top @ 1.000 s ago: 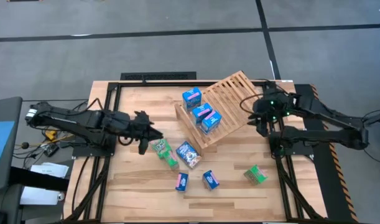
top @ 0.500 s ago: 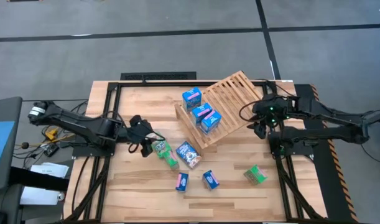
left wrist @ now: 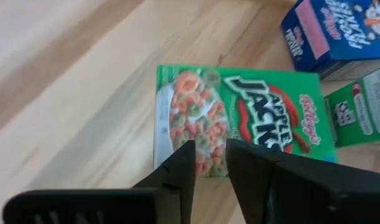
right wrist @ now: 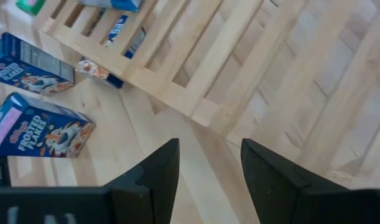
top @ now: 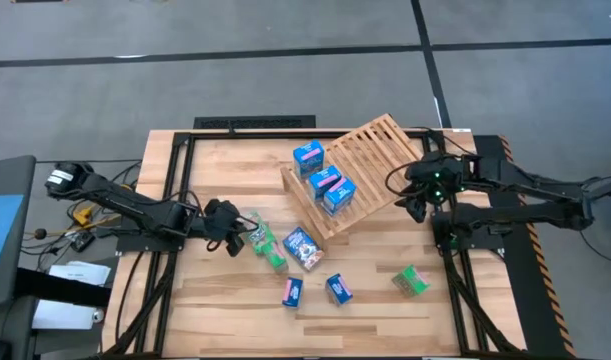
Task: Stack cereal on shelf
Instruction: Put the top green cereal box on the shelf
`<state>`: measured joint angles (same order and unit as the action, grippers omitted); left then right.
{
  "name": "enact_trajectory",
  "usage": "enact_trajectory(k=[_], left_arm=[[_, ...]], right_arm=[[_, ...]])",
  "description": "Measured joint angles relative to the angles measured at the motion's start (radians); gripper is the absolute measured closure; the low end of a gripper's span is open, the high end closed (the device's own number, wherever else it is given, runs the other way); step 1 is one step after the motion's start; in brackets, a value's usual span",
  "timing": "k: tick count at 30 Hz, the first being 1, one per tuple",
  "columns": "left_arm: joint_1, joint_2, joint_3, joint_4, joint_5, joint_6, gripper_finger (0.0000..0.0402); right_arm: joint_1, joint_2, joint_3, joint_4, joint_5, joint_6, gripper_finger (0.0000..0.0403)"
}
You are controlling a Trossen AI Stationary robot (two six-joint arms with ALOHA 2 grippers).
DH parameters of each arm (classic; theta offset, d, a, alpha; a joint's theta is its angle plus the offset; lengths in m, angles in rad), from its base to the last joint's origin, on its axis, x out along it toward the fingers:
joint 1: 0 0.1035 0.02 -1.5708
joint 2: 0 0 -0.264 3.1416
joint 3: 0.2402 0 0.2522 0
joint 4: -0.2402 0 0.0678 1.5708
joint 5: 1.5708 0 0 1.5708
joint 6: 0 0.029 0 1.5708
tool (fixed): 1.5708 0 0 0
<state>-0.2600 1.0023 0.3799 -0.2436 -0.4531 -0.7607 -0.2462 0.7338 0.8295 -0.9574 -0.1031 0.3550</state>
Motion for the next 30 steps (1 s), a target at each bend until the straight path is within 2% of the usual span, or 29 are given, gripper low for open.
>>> enact_trajectory(k=[9, 17, 21, 26, 30], left_arm=[[-0.107, -0.001, -0.054, 0.006, -0.042, -0.156, 0.0355], [-0.264, -0.001, -0.089, 0.023, -0.086, -0.320, 0.0377], [-0.338, 0.002, -0.092, -0.040, -0.071, -0.391, 0.0391], [-0.402, 0.016, -0.091, -0.087, -0.130, -0.529, 0.0400], [-0.423, 0.015, -0.090, -0.059, -0.165, -0.534, 0.0398]], right_arm=[[0.067, 0.000, 0.000, 0.038, 0.001, 0.066, 0.0207], [0.141, 0.025, 0.000, 0.095, 0.040, 0.098, 0.0207], [0.185, 0.056, 0.000, 0.150, 0.047, 0.101, 0.0207], [0.243, 0.125, 0.000, 0.227, 0.059, 0.101, 0.0207], [0.298, 0.171, 0.015, 0.262, 0.064, 0.125, 0.0207]])
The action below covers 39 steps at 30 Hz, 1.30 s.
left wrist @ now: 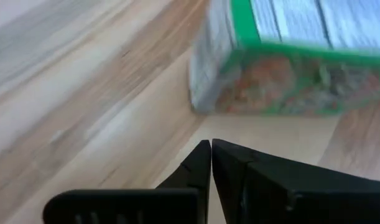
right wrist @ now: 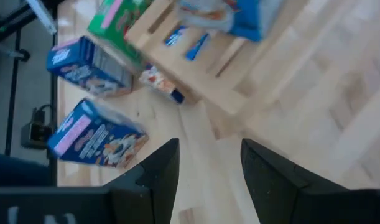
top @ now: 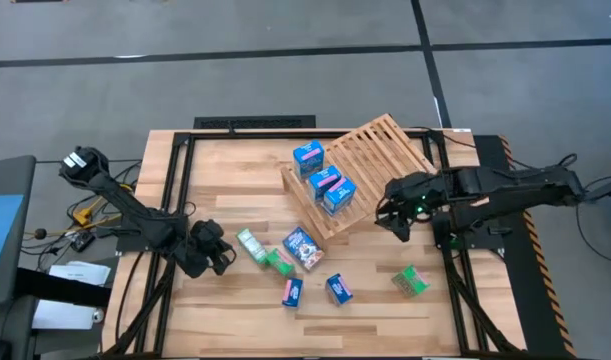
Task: Stack cereal on shelf
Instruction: Put the top green cereal box on the shelf
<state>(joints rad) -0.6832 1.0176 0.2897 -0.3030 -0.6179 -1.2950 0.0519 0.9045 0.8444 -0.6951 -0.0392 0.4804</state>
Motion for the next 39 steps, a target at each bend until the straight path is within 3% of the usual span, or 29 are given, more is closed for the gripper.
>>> enact_trajectory(k=[9, 16, 20, 24, 27, 34, 36, 39], left_arm=[[-0.030, -0.002, 0.000, 0.010, -0.005, 0.006, 0.0399], [-0.056, -0.085, 0.072, 0.004, 0.171, 0.158, 0.0368], [-0.056, -0.157, 0.132, 0.012, 0.120, 0.261, 0.0326], [-0.026, -0.226, 0.201, 0.025, 0.008, 0.543, 0.0270], [0.044, -0.260, 0.254, 0.028, 0.012, 0.703, 0.0219], [0.276, -0.182, 0.342, -0.007, 0.177, 1.005, 0.0102], [0.332, -0.138, 0.360, -0.016, 0.235, 1.058, 0.0083], [0.401, -0.072, 0.379, -0.057, 0.402, 1.134, 0.0073]], right_arm=[[0.140, 0.070, 0.203, -0.147, 0.161, 0.050, 0.0207], [0.253, 0.135, 0.310, -0.244, 0.230, 0.073, 0.0207], [0.279, 0.165, 0.310, -0.258, 0.230, 0.096, 0.0207], [0.297, 0.192, 0.310, -0.268, 0.229, 0.099, 0.0207], [0.302, 0.209, 0.310, -0.278, 0.229, 0.114, 0.0200], [0.301, 0.221, 0.309, -0.317, 0.229, 0.115, 0.0167], [0.302, 0.220, 0.309, -0.326, 0.224, 0.115, 0.0164], [0.302, 0.219, 0.309, -0.326, 0.209, 0.114, 0.0164]])
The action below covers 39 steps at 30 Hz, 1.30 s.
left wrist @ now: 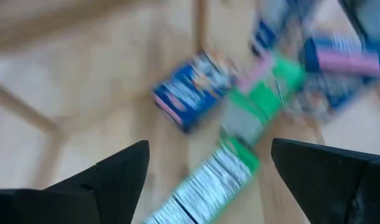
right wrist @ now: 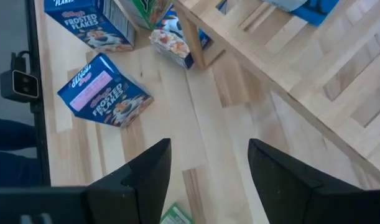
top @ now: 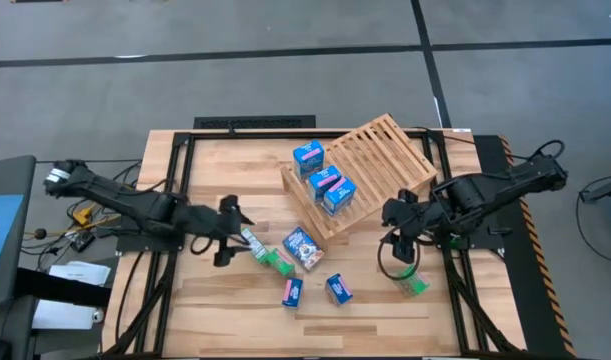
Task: Stack cereal on shelf
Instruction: Put the top green cereal box on the shelf
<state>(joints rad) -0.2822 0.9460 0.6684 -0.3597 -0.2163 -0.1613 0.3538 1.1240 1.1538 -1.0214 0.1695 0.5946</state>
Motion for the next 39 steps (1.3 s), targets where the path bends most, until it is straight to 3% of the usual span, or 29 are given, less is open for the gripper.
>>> enact_trajectory(k=[4, 8, 16, 23, 26, 34, 39], left_arm=[[0.036, 0.082, 0.017, -0.041, 0.154, 0.110, 0.0080], [0.057, 0.152, 0.017, -0.049, 0.122, 0.209, 0.0092], [0.097, 0.276, 0.017, -0.050, 0.184, 0.234, 0.0094], [0.102, 0.395, 0.016, -0.049, 0.137, 0.262, 0.0100], [0.103, 0.438, 0.016, -0.051, 0.161, 0.229, 0.0124], [0.103, 0.449, 0.016, -0.046, 0.195, 0.151, 0.0234], [0.103, 0.411, 0.016, -0.049, 0.206, 0.058, 0.0251]], right_arm=[[0.000, 0.000, 0.000, -0.001, -0.010, -0.008, 0.0163], [0.000, 0.000, 0.000, -0.006, -0.010, -0.008, 0.0163], [0.000, 0.000, 0.000, -0.024, -0.010, -0.009, 0.0163], [0.000, 0.000, 0.000, -0.024, 0.010, -0.008, 0.0163], [0.000, 0.000, 0.000, -0.024, 0.012, -0.003, 0.0163], [-0.001, 0.000, 0.000, -0.024, 0.013, 0.000, 0.0163], [-0.001, 0.000, 0.000, -0.023, 0.014, 0.000, 0.0163]])
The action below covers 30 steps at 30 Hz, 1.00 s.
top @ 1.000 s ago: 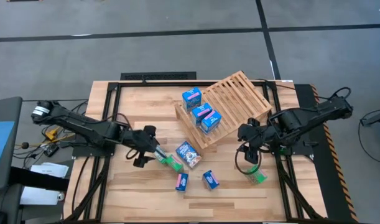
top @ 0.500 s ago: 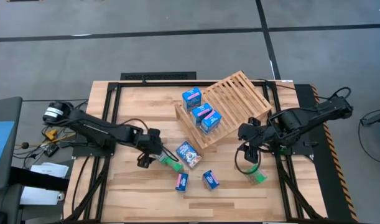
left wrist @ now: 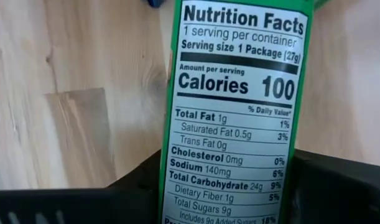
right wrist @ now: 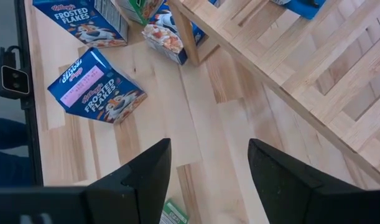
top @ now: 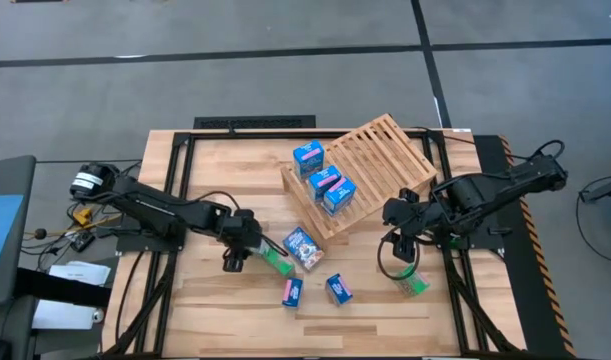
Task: Stack cereal on shelf
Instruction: Put the top green cereal box on the shelf
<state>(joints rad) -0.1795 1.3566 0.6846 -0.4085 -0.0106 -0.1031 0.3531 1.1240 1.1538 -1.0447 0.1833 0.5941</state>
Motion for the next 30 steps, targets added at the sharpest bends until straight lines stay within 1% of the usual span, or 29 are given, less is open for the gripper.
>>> enact_trajectory(k=[3, 7, 10, 13, 15, 18, 20, 22, 26, 30], left_arm=[[0.000, -0.052, 0.000, -0.013, 0.007, -0.080, 0.0241], [0.000, -0.185, 0.001, -0.050, 0.001, -0.173, 0.0231], [0.000, -0.311, 0.025, -0.092, -0.038, -0.243, 0.0232], [0.000, -0.438, 0.065, -0.087, -0.092, -0.306, 0.0236], [0.000, -0.509, 0.091, -0.049, -0.153, -0.331, 0.0238], [0.000, -0.590, 0.109, 0.077, -0.274, -0.344, 0.0238], [0.000, -0.613, 0.110, 0.198, -0.337, -0.315, 0.0239], [0.000, -0.616, 0.111, 0.316, -0.378, -0.263, 0.0239], [0.000, -0.562, 0.110, 0.551, -0.412, -0.140, 0.0239], [0.000, -0.467, 0.110, 0.757, -0.420, -0.030, 0.0239]], right_arm=[[0.000, 0.000, 0.000, 0.011, 0.003, -0.001, 0.0163], [0.000, 0.000, 0.000, 0.057, 0.046, -0.042, 0.0163], [-0.001, -0.004, -0.001, 0.138, 0.073, -0.074, 0.0163], [-0.001, -0.031, -0.001, 0.210, 0.083, -0.101, 0.0163], [-0.001, -0.054, -0.001, 0.230, 0.090, -0.107, 0.0163], [-0.002, -0.093, -0.001, 0.255, 0.122, -0.109, 0.0163], [-0.002, -0.120, -0.001, 0.285, 0.135, -0.129, 0.0163], [-0.017, -0.138, 0.000, 0.388, 0.146, -0.183, 0.0163], [-0.065, -0.143, 0.000, 0.602, 0.164, -0.348, 0.0163], [-0.125, -0.108, 0.000, 0.788, 0.158, -0.478, 0.0163]])
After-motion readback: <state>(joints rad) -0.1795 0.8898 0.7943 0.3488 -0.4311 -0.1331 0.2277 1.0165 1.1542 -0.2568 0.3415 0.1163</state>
